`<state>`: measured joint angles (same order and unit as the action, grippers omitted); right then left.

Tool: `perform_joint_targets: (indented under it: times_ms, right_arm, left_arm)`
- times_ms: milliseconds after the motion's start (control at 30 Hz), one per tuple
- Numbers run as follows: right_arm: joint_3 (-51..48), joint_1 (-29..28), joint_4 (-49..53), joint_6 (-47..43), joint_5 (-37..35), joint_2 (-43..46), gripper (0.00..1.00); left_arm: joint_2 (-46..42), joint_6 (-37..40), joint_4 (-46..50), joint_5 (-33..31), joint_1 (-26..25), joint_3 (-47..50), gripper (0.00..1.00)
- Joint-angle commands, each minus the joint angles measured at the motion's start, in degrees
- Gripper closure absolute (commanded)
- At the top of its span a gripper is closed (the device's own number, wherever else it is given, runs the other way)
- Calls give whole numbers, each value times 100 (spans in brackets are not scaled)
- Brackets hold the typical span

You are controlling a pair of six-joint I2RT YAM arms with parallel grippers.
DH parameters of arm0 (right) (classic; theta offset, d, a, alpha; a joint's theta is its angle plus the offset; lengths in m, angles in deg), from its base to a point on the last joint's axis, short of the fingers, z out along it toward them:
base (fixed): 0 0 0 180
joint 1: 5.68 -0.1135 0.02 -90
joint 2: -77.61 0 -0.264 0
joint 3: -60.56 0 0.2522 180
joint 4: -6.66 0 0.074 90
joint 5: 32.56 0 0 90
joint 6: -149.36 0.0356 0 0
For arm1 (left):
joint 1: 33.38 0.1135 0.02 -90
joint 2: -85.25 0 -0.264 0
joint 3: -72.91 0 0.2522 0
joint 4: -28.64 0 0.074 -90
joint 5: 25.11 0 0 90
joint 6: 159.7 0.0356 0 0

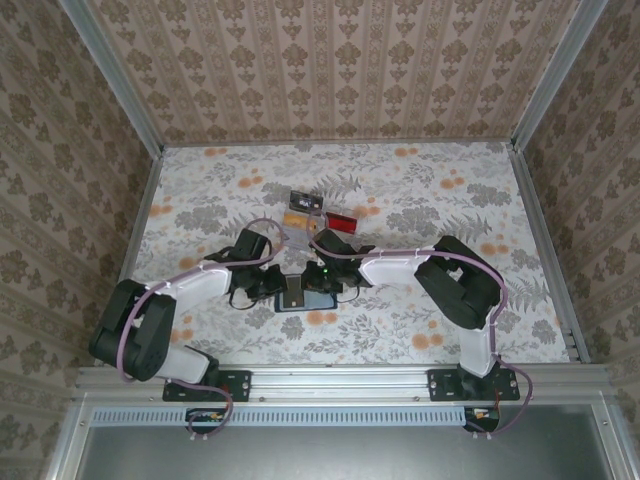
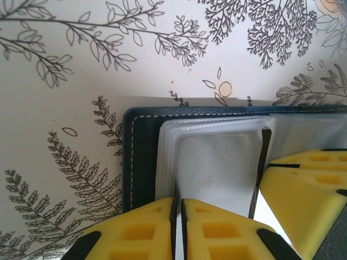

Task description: Take the credit cards out of the card holder

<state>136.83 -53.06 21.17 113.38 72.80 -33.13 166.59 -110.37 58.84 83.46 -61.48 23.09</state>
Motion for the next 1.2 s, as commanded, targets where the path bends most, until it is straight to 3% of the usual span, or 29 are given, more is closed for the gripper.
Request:
perform_joint_targets:
  times_ms: [0,367,600,1167]
  right_arm:
    - [-96,19,-20,-40,103,84,86]
    - [-220,32,288,-297,-383,575,78]
    - [-219,26,6,-246,30,435,80]
    - [-71,27,35,-166,233,69,81]
  left_arm:
    - [154,103,99,-99,-67,-1,86]
    - [169,165,130,-72,-75,-64,86]
    - [-179,383,592,-288,-56,-512,84]
    - [371,393,403,-178,-47,-425,91]
